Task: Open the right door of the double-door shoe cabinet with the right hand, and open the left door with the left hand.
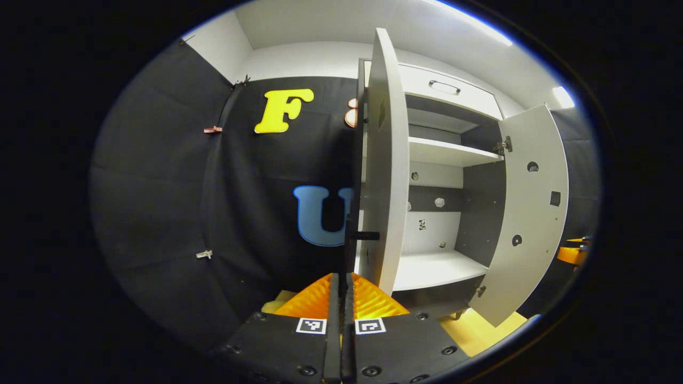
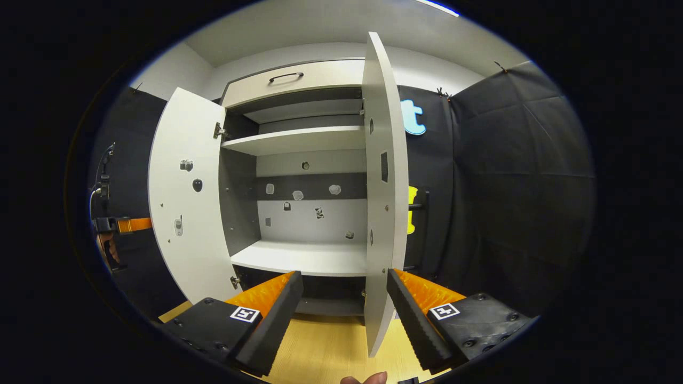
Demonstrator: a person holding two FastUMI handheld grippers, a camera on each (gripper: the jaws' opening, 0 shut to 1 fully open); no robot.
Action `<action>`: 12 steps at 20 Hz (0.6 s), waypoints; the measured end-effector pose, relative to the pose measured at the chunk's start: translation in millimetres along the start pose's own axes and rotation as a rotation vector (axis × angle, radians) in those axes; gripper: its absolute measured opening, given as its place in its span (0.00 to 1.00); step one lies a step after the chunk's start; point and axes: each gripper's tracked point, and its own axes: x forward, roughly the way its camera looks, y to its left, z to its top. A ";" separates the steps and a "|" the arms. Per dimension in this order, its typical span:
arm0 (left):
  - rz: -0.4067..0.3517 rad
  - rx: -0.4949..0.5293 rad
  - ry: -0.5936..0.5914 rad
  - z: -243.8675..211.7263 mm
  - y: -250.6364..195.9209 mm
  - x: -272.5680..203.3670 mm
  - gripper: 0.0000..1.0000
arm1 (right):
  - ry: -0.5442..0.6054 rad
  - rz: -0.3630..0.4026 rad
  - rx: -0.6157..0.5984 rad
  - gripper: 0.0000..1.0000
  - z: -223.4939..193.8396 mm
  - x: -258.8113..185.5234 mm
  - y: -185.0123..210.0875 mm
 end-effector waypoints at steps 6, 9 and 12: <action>0.035 0.009 -0.044 14.2 -23.9 -34.1 0.29 | -0.029 0.008 -0.005 0.99 9.0 -4.7 -0.4; 0.032 0.037 -0.073 22.9 -47.7 -43.6 0.56 | -0.045 0.011 -0.008 0.99 15.4 -5.6 -0.8; 0.025 0.013 -0.068 24.4 -68.1 -51.3 0.87 | -0.056 0.017 -0.010 0.99 19.8 -9.8 -0.1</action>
